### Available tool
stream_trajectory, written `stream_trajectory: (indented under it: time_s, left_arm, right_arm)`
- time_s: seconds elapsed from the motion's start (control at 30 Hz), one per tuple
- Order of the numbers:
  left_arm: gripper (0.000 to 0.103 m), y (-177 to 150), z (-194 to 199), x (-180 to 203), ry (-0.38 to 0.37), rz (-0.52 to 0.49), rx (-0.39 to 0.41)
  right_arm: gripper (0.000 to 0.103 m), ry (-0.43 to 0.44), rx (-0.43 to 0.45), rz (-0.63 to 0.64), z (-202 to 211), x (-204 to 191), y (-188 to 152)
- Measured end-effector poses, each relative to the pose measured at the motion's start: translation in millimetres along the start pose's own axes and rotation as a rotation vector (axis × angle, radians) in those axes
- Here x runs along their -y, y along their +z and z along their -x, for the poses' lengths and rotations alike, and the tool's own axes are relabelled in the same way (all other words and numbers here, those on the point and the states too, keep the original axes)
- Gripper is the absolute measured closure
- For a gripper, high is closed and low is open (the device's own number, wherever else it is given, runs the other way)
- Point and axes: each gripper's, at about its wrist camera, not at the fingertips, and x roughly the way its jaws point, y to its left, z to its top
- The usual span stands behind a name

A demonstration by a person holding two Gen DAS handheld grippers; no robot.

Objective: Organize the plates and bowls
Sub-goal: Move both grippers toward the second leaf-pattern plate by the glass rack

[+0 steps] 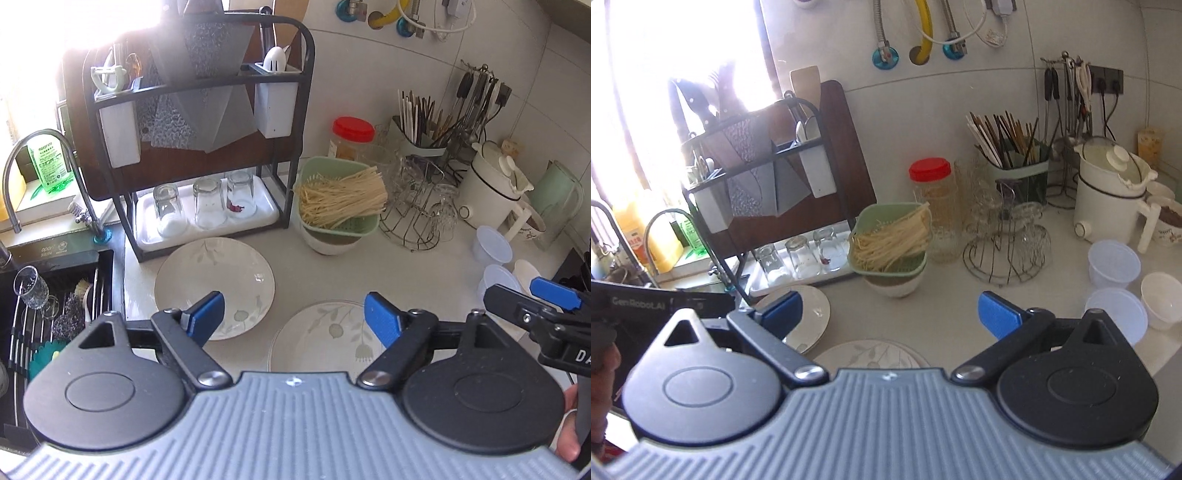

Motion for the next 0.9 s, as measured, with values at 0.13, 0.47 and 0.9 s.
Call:
stream_trajectory:
  time_s: [0.13,0.47,0.9]
  left_arm:
    - [0.012,-11,1,12,0.020,0.004,0.008]
    - [0.005,-38,16,57,0.103,0.063,0.028]
    - [0.005,-86,48,89,0.231,0.164,0.030]
  right_arm:
    - [0.000,-0.007,-0.015,-0.015,6,6,-7]
    - [0.000,0.037,-0.033,0.023,29,32,-12]
    - [0.000,0.218,-0.090,0.160,56,56,-29]
